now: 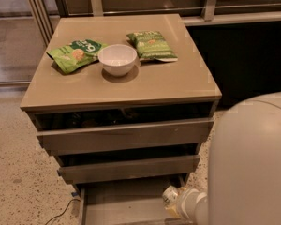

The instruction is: Pick 7up can from bottom drawer and place on counter

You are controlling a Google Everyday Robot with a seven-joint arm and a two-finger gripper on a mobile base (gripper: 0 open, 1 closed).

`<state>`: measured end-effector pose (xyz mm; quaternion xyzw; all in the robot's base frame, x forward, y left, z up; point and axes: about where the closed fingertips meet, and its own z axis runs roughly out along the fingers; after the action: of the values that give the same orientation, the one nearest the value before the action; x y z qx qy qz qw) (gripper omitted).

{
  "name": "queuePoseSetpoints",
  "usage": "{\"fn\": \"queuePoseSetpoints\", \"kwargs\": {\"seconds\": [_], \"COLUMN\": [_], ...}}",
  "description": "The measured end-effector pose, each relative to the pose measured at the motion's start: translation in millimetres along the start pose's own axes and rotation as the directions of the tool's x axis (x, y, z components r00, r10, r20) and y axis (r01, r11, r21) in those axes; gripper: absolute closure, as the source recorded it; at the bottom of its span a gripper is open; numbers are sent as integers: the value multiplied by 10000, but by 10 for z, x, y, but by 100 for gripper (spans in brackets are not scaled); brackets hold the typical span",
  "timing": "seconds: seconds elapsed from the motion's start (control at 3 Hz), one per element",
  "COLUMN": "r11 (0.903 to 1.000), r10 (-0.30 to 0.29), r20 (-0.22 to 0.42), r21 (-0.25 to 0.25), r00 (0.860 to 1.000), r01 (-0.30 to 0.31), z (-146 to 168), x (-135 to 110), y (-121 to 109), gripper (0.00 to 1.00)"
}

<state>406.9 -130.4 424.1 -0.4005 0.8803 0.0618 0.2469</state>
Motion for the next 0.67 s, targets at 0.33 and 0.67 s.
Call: {"fn": "queuePoseSetpoints", "kwargs": {"seconds": [0.33,0.67], "r11": [9971,9906], "r10": [-5,-130], "r20": [795,1242], "r21": [765,1370], "r00": [9968,9922], "r01": [-56,-41], "z": [-394,-797], "x": [-358,-709], "y": [-246,-456], "gripper": [100,100]}}
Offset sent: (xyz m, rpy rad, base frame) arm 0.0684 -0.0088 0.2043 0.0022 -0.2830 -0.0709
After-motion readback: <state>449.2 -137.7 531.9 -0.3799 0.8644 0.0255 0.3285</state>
